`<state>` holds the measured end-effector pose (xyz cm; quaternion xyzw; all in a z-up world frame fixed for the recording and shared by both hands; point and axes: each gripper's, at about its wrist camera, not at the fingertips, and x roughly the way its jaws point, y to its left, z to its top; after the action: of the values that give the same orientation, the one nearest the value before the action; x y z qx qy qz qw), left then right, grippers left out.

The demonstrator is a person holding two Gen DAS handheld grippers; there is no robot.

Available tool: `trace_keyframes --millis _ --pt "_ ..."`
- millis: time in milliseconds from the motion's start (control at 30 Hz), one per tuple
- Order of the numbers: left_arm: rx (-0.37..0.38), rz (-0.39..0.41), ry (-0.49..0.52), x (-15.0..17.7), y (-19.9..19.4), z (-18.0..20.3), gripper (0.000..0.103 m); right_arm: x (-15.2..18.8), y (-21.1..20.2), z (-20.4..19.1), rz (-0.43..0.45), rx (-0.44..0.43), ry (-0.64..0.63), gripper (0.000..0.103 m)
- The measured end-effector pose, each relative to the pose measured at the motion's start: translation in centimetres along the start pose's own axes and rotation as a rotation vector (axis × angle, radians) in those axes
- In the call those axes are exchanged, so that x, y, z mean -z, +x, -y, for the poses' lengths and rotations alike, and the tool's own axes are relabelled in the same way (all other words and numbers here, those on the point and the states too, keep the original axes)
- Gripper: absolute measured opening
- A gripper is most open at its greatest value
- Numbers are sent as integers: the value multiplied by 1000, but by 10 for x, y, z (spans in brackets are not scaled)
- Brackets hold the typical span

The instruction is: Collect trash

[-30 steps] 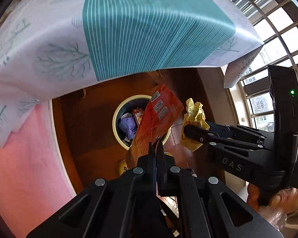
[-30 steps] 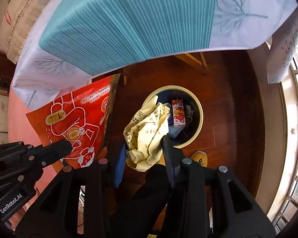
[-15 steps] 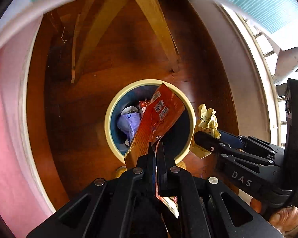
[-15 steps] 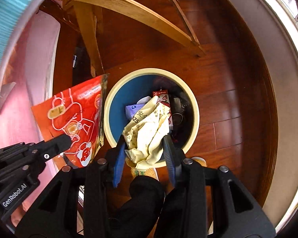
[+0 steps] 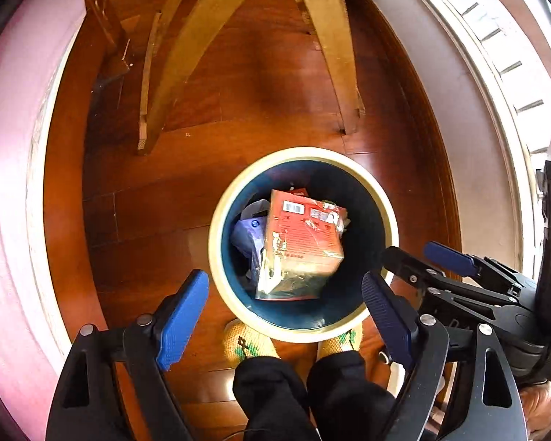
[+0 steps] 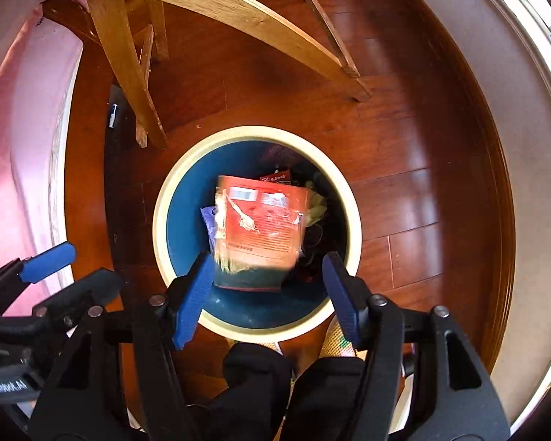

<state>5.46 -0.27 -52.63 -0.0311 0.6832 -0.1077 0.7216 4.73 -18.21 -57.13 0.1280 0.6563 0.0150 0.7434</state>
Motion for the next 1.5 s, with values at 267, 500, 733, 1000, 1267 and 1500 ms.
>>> trace_keyframes --millis 267,500,733,1000,1267,1500 --pt "-23 36 -26 3 -19 -5 87 -1 -12 5 19 7 29 59" --pt "-49 60 -76 7 -53 -8 87 2 -46 3 35 -7 39 59" --pt "-80 118 -135 10 -122 -3 87 0 -116 -8 63 -51 34 59" --pt "-96 224 -160 4 -226 16 87 -13 -215 -30 143 -82 -6 59" --pt "-116 350 -194 -8 -343 40 87 -27 -321 -52 241 -80 -59 59" --pt "-136 475 -166 -18 -434 60 87 -34 -410 -75 330 -80 -120 59"
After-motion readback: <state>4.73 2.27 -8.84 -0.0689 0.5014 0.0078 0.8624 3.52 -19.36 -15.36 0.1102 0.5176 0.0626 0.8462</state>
